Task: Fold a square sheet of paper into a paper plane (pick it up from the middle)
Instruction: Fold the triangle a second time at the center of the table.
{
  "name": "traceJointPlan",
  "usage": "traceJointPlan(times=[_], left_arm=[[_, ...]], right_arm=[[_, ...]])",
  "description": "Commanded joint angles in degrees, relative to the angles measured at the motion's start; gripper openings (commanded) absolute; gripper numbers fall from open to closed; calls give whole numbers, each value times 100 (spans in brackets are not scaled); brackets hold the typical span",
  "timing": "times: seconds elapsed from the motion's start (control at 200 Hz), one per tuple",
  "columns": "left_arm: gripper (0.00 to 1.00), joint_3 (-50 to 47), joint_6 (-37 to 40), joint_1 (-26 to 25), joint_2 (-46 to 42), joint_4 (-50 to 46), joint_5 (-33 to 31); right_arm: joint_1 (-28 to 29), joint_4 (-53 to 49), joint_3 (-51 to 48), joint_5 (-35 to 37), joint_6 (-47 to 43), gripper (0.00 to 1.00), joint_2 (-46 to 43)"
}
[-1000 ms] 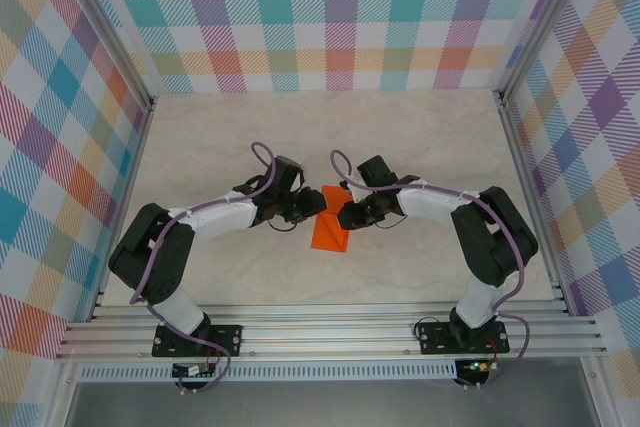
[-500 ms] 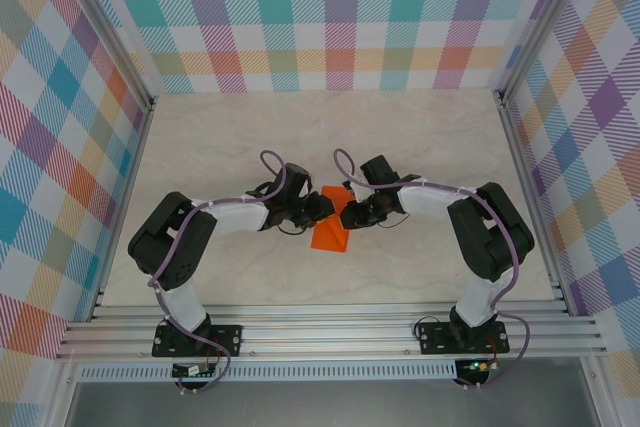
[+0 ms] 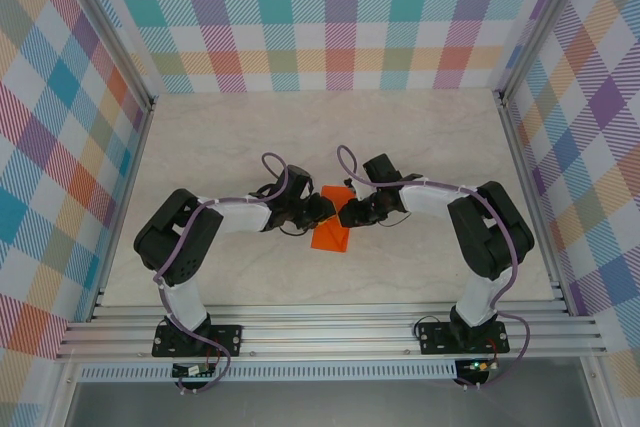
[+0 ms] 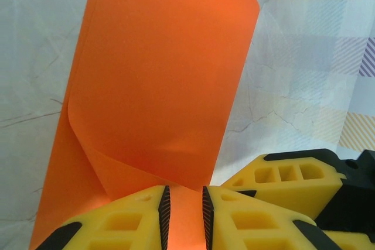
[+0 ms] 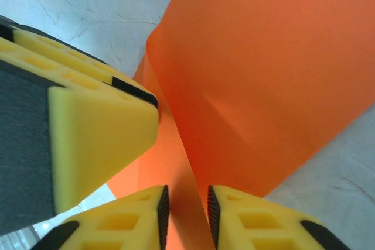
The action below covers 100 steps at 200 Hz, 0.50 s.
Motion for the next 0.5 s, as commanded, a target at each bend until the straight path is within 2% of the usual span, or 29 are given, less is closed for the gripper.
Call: traceJointPlan(times=[0.0, 0.11, 0.255, 0.495], left_arm=[[24, -81, -31, -51, 20, 78, -95], [24, -80, -33, -47, 17, 83, -106], [24, -81, -46, -51, 1, 79, -131], [24, -72, -41, -51, 1, 80, -123]], right_arm=[[-29, 161, -154, -300, 115, 29, -202], [-38, 252, -293, -355, 236, 35, -346], [-62, 234, -383, -359, 317, 36, -474], [-89, 282, -432, -407, 405, 30, -509]])
